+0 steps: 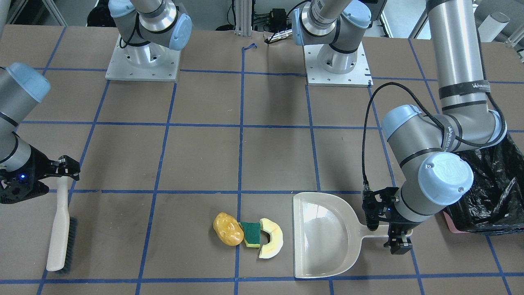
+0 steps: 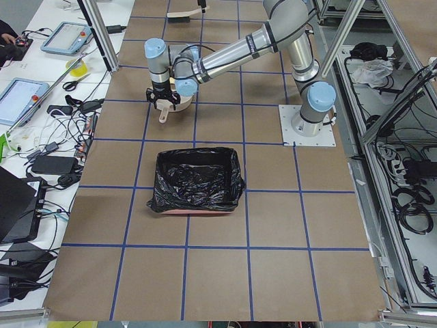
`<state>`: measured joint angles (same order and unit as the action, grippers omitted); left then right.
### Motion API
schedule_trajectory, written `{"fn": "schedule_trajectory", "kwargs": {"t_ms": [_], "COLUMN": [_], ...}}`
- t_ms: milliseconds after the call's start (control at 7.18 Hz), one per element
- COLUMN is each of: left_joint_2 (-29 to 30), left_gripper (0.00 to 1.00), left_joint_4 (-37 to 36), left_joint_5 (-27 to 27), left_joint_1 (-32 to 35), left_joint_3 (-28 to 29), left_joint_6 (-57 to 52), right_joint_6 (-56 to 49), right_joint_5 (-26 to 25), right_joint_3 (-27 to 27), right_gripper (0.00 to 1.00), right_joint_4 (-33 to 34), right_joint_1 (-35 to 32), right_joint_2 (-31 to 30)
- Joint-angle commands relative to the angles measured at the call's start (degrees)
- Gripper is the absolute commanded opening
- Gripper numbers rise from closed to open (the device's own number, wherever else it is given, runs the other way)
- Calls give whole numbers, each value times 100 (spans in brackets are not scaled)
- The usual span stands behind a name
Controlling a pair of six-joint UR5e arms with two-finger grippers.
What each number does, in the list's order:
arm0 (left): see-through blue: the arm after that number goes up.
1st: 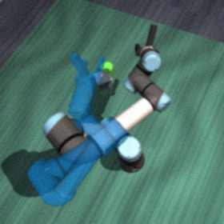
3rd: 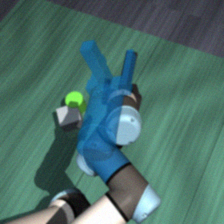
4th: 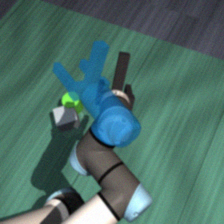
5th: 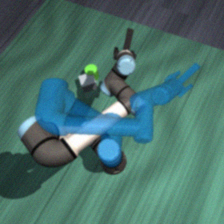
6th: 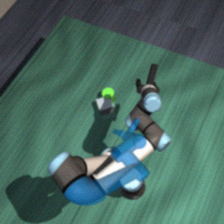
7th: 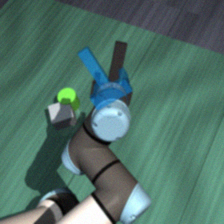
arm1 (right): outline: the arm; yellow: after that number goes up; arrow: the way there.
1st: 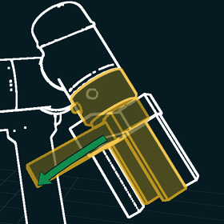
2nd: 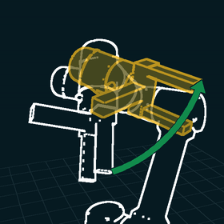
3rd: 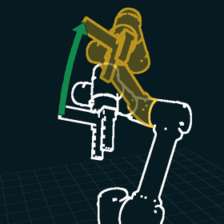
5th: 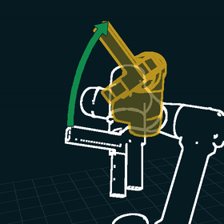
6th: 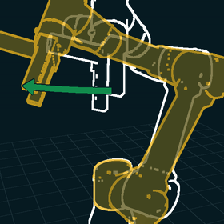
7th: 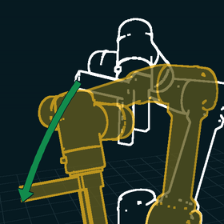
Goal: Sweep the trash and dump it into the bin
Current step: 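Close the left gripper on the dustpan handle while the right grasps the brush handle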
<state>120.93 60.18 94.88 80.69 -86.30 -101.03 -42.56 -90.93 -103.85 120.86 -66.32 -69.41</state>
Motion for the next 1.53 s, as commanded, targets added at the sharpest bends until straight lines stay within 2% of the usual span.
{"fn": "schedule_trajectory", "kwargs": {"t_ms": [0, 418, 557, 835, 975, 1114, 1253, 1392], "left_joint_2": [27, 62, 97, 106, 107, 107, 107, 98], "left_gripper": [94, 94, 94, 92, 73, 49, 37, 26], "left_joint_4": [-68, -68, -103, -121, -121, -121, -121, -129], "left_joint_5": [-363, -471, -479, -479, -479, -445, -444, -479], "left_joint_1": [-185, -186, -194, -186, -168, -168, -168, -185], "left_joint_3": [-1, -70, -149, -167, -168, -159, -150, -150], "left_joint_6": [65, 224, 224, 189, 145, 127, 136, 145], "right_joint_6": [246, 476, 476, 634, 634, 634, 626, 626], "right_joint_5": [14, -4, 5, -4, -4, -4, -4, -4], "right_joint_3": [5, 5, 22, 40, 40, 40, 49, 49], "right_gripper": [71, 66, 60, 56, 53, 44, 38, 25], "right_joint_4": [25, 25, 25, 25, 25, 8, 8, -1], "right_joint_1": [-3, -3, -3, -3, -3, -3, -3, -64], "right_joint_2": [24, 68, 77, 95, 95, 86, 77, 77]}}
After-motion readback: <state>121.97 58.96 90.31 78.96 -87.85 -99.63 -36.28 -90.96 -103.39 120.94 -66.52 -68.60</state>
